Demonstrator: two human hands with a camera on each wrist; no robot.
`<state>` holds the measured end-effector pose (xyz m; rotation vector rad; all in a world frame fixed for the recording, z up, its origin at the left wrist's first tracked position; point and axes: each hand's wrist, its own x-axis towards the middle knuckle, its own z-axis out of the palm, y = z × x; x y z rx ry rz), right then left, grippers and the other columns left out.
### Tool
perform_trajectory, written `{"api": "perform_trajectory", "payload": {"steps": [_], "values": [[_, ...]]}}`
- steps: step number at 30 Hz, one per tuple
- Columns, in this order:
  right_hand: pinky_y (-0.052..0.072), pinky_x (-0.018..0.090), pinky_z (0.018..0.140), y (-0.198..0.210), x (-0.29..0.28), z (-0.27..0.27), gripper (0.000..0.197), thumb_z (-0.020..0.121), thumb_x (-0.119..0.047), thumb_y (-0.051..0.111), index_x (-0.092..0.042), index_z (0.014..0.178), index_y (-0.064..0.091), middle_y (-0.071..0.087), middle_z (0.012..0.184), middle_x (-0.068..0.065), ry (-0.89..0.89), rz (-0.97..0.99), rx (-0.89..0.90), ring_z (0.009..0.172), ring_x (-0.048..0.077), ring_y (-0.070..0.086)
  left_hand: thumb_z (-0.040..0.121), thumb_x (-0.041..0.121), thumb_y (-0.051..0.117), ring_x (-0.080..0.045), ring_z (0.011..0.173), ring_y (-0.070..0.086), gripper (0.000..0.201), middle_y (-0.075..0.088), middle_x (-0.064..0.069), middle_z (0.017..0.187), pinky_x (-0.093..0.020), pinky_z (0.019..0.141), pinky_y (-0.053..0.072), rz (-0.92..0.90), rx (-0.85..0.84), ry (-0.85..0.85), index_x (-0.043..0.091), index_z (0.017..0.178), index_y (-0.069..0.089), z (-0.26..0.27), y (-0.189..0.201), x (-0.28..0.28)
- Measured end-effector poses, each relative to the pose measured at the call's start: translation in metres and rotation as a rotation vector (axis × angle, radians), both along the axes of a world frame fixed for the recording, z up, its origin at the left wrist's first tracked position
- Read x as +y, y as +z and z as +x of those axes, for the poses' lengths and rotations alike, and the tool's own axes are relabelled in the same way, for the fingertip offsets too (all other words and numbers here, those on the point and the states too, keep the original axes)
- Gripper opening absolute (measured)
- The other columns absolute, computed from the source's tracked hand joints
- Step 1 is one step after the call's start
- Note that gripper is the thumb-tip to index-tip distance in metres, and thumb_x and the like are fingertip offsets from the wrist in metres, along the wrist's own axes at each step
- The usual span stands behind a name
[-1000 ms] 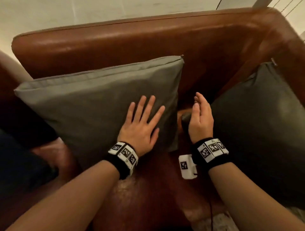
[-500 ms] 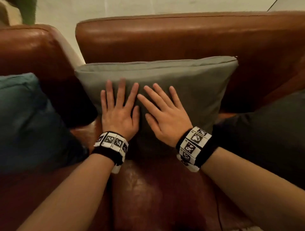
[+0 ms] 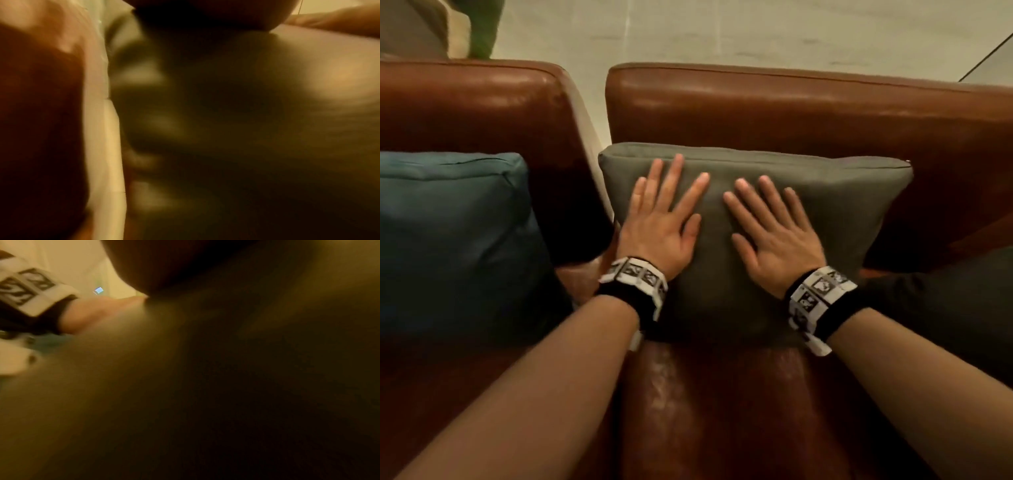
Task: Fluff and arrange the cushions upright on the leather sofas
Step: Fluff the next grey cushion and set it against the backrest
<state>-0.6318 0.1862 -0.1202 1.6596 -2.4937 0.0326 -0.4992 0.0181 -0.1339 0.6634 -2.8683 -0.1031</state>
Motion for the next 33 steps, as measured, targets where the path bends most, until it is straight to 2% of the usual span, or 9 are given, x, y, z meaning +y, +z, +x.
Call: {"api": "perform_trajectory", "payload": {"steps": [4,6,10,13,16,19,26,30,33], "values": [[0.003,0.05,0.121,0.016,0.043,-0.064,0.066,0.096,-0.058,0.027,-0.033,0.155,0.014,0.015,0.164,0.0,-0.361,-0.001,-0.074,0.151,0.025,0.006,0.097,0.057,0.023,-0.03,0.154,0.003,0.064,0.003,-0.004,0.167,-0.052,0.123,0.003,-0.067,-0.162,0.087,0.038,0.156,0.005,0.032,0.017,-0.054],[0.005,0.053,0.12,0.025,0.044,-0.074,0.066,0.095,-0.059,0.027,-0.028,0.153,0.021,0.024,0.158,0.009,-0.412,-0.028,-0.085,0.148,0.031,0.015,0.097,0.058,0.019,-0.035,0.153,0.005,0.065,0.005,-0.007,0.166,-0.054,0.123,0.004,-0.065,-0.179,0.124,0.035,0.156,0.008,0.029,0.036,-0.058],[0.027,0.053,0.113,0.045,-0.012,-0.074,0.057,0.096,-0.05,0.032,-0.017,0.141,0.044,0.052,0.131,0.012,-0.255,-0.128,-0.198,0.125,0.033,0.044,0.098,0.052,0.021,-0.031,0.136,0.041,0.062,0.046,-0.008,0.147,-0.052,0.119,0.023,0.016,-0.154,-0.036,0.022,0.15,0.035,-0.03,0.063,-0.034],[0.037,0.045,0.097,0.052,-0.045,-0.077,0.045,0.098,-0.047,0.039,-0.016,0.125,0.055,0.06,0.119,0.01,-0.207,0.014,-0.233,0.113,0.033,0.053,0.096,0.052,0.024,-0.029,0.12,0.051,0.057,0.057,-0.003,0.129,-0.05,0.108,0.034,0.035,-0.187,-0.041,0.021,0.134,0.052,-0.061,0.065,-0.017],[0.036,0.042,0.089,0.054,-0.046,-0.076,0.03,0.098,-0.041,0.048,-0.016,0.111,0.057,0.06,0.111,0.007,-0.182,-0.012,-0.24,0.109,0.03,0.054,0.095,0.046,0.038,-0.029,0.105,0.057,0.035,0.062,-0.002,0.111,-0.048,0.096,0.036,0.046,-0.129,0.024,0.02,0.111,0.054,-0.067,0.061,-0.015],[0.036,0.04,0.085,0.055,-0.045,-0.073,0.025,0.098,-0.04,0.047,-0.017,0.105,0.056,0.06,0.105,0.006,-0.117,-0.053,-0.234,0.103,0.029,0.055,0.097,0.04,0.046,-0.028,0.097,0.058,0.022,0.062,-0.001,0.099,-0.047,0.094,0.034,0.103,-0.073,0.04,0.02,0.102,0.05,-0.068,0.062,-0.015],[0.041,0.042,0.081,0.046,0.032,-0.131,0.053,0.095,-0.057,0.024,-0.017,0.093,0.058,0.066,0.09,0.01,-0.199,0.013,-0.092,0.088,0.034,0.06,0.097,0.053,0.024,-0.037,0.088,0.061,0.048,0.061,-0.013,0.091,-0.048,0.08,0.043,-0.064,-0.114,0.035,0.015,0.094,0.053,-0.022,0.051,-0.073],[0.042,0.044,0.07,0.045,0.041,-0.148,0.055,0.098,-0.051,0.022,-0.011,0.081,0.055,0.063,0.078,0.016,-0.133,-0.015,-0.051,0.075,0.036,0.059,0.101,0.049,0.029,-0.038,0.067,0.063,0.042,0.062,-0.013,0.075,-0.04,0.056,0.041,-0.073,-0.12,-0.02,0.015,0.085,0.046,-0.022,0.053,-0.086],[0.042,0.044,0.076,0.046,0.04,-0.153,0.048,0.099,-0.048,0.031,-0.011,0.091,0.06,0.064,0.088,0.015,-0.181,-0.121,-0.077,0.084,0.036,0.057,0.101,0.049,0.034,-0.037,0.08,0.062,0.038,0.062,-0.012,0.085,-0.042,0.067,0.043,0.027,-0.043,-0.007,0.017,0.089,0.049,-0.024,0.054,-0.088]]}}
